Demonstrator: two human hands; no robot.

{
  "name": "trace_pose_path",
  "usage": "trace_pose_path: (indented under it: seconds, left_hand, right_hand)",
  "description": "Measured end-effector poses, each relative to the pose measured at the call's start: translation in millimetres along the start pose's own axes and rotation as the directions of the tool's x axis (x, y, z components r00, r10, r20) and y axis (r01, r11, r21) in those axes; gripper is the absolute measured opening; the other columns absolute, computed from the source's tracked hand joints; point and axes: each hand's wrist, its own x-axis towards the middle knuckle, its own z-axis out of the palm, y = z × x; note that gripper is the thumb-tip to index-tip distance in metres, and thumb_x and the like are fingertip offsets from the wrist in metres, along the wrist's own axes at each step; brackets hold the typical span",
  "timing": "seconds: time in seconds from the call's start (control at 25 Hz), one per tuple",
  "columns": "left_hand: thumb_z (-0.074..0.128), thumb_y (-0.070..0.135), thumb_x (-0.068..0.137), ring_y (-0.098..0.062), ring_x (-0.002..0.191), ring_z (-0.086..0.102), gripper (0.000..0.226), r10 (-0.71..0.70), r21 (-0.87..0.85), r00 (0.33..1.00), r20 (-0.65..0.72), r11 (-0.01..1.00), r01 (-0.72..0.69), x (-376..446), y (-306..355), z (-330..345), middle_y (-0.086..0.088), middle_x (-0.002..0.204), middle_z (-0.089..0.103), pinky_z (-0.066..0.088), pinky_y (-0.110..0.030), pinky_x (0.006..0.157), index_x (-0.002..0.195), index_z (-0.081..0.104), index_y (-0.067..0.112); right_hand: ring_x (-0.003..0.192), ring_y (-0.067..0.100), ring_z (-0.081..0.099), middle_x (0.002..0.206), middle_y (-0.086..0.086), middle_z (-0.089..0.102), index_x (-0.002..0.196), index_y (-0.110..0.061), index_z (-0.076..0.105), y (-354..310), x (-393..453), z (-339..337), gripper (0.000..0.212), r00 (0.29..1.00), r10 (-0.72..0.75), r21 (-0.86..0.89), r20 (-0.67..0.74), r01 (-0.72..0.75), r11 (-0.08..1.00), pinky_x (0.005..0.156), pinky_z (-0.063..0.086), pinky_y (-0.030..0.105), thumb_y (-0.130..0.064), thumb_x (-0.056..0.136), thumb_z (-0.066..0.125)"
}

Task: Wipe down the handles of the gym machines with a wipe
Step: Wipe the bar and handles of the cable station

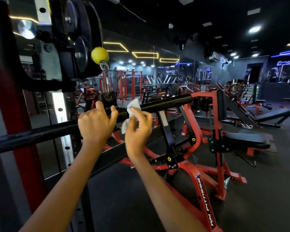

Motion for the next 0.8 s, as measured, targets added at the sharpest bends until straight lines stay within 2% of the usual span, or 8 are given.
trace_pose_path:
  seconds: [0.12, 0.24, 0.36, 0.44, 0.48, 0.6, 0.68, 0.8]
  left_hand:
    - [0.036, 0.039, 0.09, -0.011, 0.037, 0.024, 0.046, 0.016, 0.023, 1.0, 0.026, 1.0, -0.017, 0, -8, -2, 0.0, 0.043, 0.025, 0.011, -0.017, 0.049, 0.068, 0.049, 0.002]
    - [0.037, 0.04, 0.09, -0.011, 0.035, 0.023, 0.046, 0.029, 0.045, 0.999, 0.017, 0.999, -0.03, 0, -14, -6, 0.001, 0.041, 0.024, 0.006, -0.015, 0.049, 0.066, 0.049, 0.002]
    - [0.039, 0.039, 0.089, -0.011, 0.034, 0.02, 0.046, 0.035, 0.048, 0.999, 0.016, 0.998, -0.036, 1, -15, -9, 0.002, 0.04, 0.023, 0.003, -0.013, 0.051, 0.065, 0.051, 0.002]
    - [0.039, 0.039, 0.089, -0.011, 0.035, 0.021, 0.045, 0.029, 0.035, 1.0, 0.006, 0.999, -0.029, 1, -16, -8, 0.002, 0.041, 0.024, 0.003, -0.014, 0.051, 0.065, 0.051, 0.002]
    - [0.039, 0.039, 0.089, -0.011, 0.036, 0.022, 0.045, 0.022, 0.023, 1.0, 0.001, 0.999, -0.022, 0, -18, -7, 0.0, 0.04, 0.026, 0.004, -0.015, 0.05, 0.066, 0.051, 0.002]
    - [0.04, 0.039, 0.089, -0.013, 0.037, 0.024, 0.044, 0.002, -0.013, 1.0, -0.013, 1.0, -0.002, -2, -24, -4, -0.005, 0.038, 0.037, 0.017, -0.018, 0.048, 0.068, 0.051, 0.002]
    - [0.04, 0.04, 0.09, -0.013, 0.037, 0.027, 0.045, -0.005, -0.038, 1.0, -0.015, 0.999, 0.005, -3, -26, -4, -0.003, 0.041, 0.034, 0.023, -0.021, 0.048, 0.069, 0.052, 0.002]
    - [0.038, 0.041, 0.09, -0.013, 0.035, 0.029, 0.046, -0.009, -0.04, 1.0, -0.014, 0.999, 0.008, -4, -26, -6, -0.001, 0.042, 0.03, 0.025, -0.021, 0.047, 0.069, 0.051, 0.002]
  right_hand:
    - [0.087, -0.002, 0.05, 0.096, 0.011, 0.052, 0.104, 0.0, 0.068, 2, 3, -9, 0.024, 0.982, -0.113, -0.057, 0.149, 0.122, 0.991, 0.074, 0.044, 0.005, 0.008, 0.084, 0.058]
    - [0.081, 0.012, 0.052, 0.095, 0.01, 0.051, 0.102, 0.002, 0.068, 18, 37, -31, 0.023, 0.999, 0.005, -0.154, -0.044, -0.012, 0.988, 0.069, 0.041, 0.007, 0.009, 0.083, 0.057]
    - [0.08, 0.008, 0.051, 0.098, 0.015, 0.05, 0.102, 0.006, 0.066, 10, 41, -31, 0.024, 0.986, 0.092, -0.13, -0.137, -0.11, 0.985, 0.07, 0.039, -0.001, 0.013, 0.084, 0.052]
    - [0.086, 0.005, 0.052, 0.1, 0.017, 0.049, 0.103, 0.005, 0.066, -5, 18, -15, 0.024, 0.998, 0.033, -0.11, -0.049, -0.039, 0.993, 0.071, 0.04, -0.001, 0.013, 0.084, 0.053]
    - [0.087, -0.003, 0.05, 0.1, 0.018, 0.049, 0.103, 0.005, 0.066, -12, 4, -6, 0.024, 1.0, -0.023, -0.103, 0.013, 0.024, 0.994, 0.072, 0.041, 0.0, 0.013, 0.083, 0.053]
    - [0.086, -0.014, 0.048, 0.095, 0.02, 0.052, 0.103, 0.006, 0.066, -19, -11, 1, 0.025, 0.972, -0.166, -0.089, 0.166, 0.182, 0.979, 0.071, 0.039, -0.001, 0.014, 0.082, 0.055]
    - [0.087, -0.002, 0.051, 0.096, 0.015, 0.053, 0.105, 0.003, 0.067, -16, 2, -9, 0.024, 0.96, -0.188, -0.125, 0.207, 0.216, 0.968, 0.073, 0.044, 0.005, 0.009, 0.084, 0.056]
    - [0.088, 0.024, 0.059, 0.101, 0.006, 0.05, 0.106, 0.001, 0.066, 6, 41, -36, 0.023, 0.998, -0.045, -0.207, 0.049, 0.054, 0.977, 0.072, 0.054, 0.02, 0.006, 0.085, 0.057]
